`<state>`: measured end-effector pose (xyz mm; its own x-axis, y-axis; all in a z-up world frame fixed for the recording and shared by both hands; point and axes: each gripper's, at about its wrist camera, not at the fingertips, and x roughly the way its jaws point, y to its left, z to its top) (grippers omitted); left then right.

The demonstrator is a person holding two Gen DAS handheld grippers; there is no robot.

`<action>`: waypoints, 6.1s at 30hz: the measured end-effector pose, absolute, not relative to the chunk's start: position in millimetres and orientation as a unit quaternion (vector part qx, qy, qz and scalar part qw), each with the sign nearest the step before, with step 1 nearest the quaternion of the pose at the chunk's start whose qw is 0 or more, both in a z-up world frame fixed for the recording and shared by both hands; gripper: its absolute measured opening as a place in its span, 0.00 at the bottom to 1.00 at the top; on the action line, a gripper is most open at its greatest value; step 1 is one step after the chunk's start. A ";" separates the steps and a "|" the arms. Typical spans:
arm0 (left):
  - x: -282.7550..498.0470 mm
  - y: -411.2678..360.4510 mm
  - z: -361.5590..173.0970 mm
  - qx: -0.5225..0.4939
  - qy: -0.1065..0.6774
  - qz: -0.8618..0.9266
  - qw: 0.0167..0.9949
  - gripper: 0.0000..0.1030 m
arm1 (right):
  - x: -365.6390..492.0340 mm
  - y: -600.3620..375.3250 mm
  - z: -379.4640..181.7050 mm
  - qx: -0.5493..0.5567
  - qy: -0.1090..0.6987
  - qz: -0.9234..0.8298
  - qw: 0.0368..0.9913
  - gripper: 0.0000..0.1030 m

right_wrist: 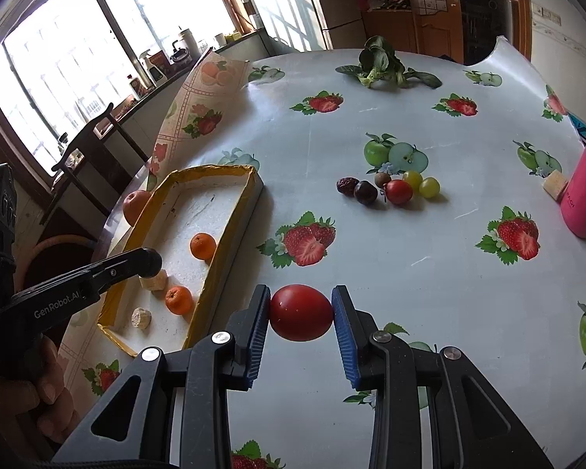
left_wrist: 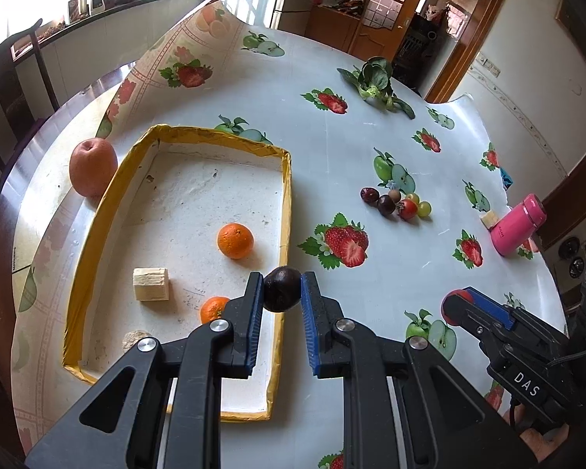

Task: Organize fruits
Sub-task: 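Carry the tomato and the plum over the yellow-rimmed tray with both tools, then open the right tool to drop the tomato while the left tool releases the plum, then lift both open tools and move them back to the fruit pile, then grasp a green grape with the right tool while the left tool grasps another dark plum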

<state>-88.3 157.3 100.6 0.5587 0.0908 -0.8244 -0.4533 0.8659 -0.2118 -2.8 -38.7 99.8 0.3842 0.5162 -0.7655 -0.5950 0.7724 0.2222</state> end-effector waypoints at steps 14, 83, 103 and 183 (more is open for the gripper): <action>-103.7 180.1 95.8 -0.206 0.447 0.183 0.851 0.16 | -14.7 -8.5 98.4 -0.058 0.443 0.356 0.821 0.32; -66.0 270.8 38.2 -0.228 0.481 0.250 0.809 0.38 | 54.1 167.2 49.1 -0.124 0.449 0.426 0.776 0.48; -62.6 200.2 71.7 -0.207 0.467 0.200 0.836 0.38 | 40.5 30.0 87.2 -0.056 0.445 0.358 0.819 0.49; 55.9 100.8 25.5 -0.209 0.507 0.101 0.830 0.23 | 118.3 -94.9 51.7 0.020 0.464 0.289 0.837 0.24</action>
